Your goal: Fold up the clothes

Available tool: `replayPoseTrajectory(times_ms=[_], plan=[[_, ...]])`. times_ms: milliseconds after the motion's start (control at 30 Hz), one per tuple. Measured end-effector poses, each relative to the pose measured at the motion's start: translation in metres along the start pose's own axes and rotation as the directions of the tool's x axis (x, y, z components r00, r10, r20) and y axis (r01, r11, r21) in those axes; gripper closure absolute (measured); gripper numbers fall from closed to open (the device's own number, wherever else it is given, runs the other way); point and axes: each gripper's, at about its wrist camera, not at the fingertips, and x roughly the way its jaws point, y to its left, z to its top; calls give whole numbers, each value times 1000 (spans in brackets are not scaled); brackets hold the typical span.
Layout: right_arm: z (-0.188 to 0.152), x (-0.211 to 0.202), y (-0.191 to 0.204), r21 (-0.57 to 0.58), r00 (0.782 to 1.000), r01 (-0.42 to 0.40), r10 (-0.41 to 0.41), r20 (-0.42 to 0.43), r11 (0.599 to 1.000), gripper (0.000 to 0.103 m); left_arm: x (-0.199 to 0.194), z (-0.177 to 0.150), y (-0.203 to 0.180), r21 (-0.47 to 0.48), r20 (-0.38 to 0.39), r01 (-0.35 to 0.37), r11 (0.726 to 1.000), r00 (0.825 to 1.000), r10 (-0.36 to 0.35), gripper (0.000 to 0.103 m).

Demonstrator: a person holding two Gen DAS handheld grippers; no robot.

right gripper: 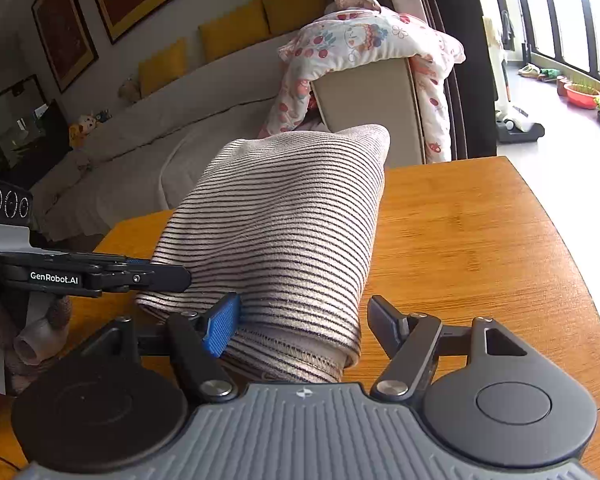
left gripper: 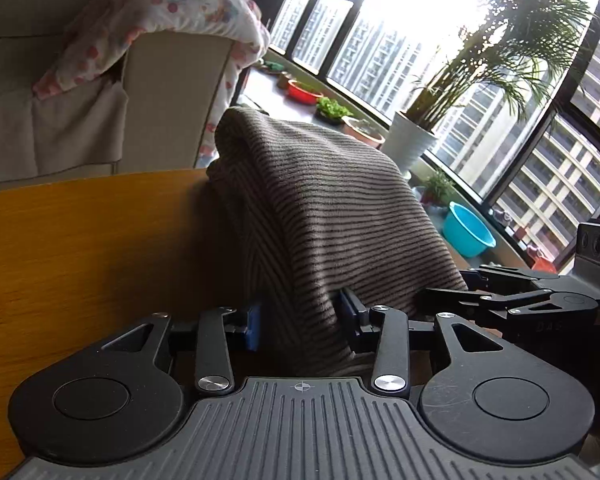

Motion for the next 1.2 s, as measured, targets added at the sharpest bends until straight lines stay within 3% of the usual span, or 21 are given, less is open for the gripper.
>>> replayPoseTrajectory(times_ms=[133,267,300,367,533,700,833,1000,1033,1200], plan=[[-4,-2,7,-23,998,67,-67,20,997,9,-5,-6,-7,23,25,-55,998,998,55,48],[-18,-24,20,-53,995,93,-90,49,994,4,-24,-19,-20,-16,69,-146,989,987,147,40],[-22,-30,24,-61,994,99,-96,56,993,0,-31,-25,-26,-21,86,-178,984,980,180,23],[-28,-41,31,-76,992,112,-107,71,991,0,-47,-37,-39,-33,120,-242,970,962,244,0],[-50,-68,46,-91,983,174,-167,83,981,0,-68,-73,-74,-57,72,-394,917,915,397,0],[-78,-81,49,-84,951,303,-296,89,949,0,-63,-89,-86,-53,71,-458,887,885,461,0],[-85,-79,43,-91,958,285,-280,69,954,0,-59,-101,-96,-49,71,-508,860,857,510,0],[-83,-59,40,-156,938,345,-347,15,926,0,-54,-117,-108,-45,70,-568,822,819,570,0],[-81,-57,38,-146,942,333,-336,9,931,0,-53,-119,-110,-45,70,-579,814,811,581,0],[-74,-50,29,-135,951,305,-308,-4,943,0,-49,-115,-108,-52,68,-587,808,805,589,0]])
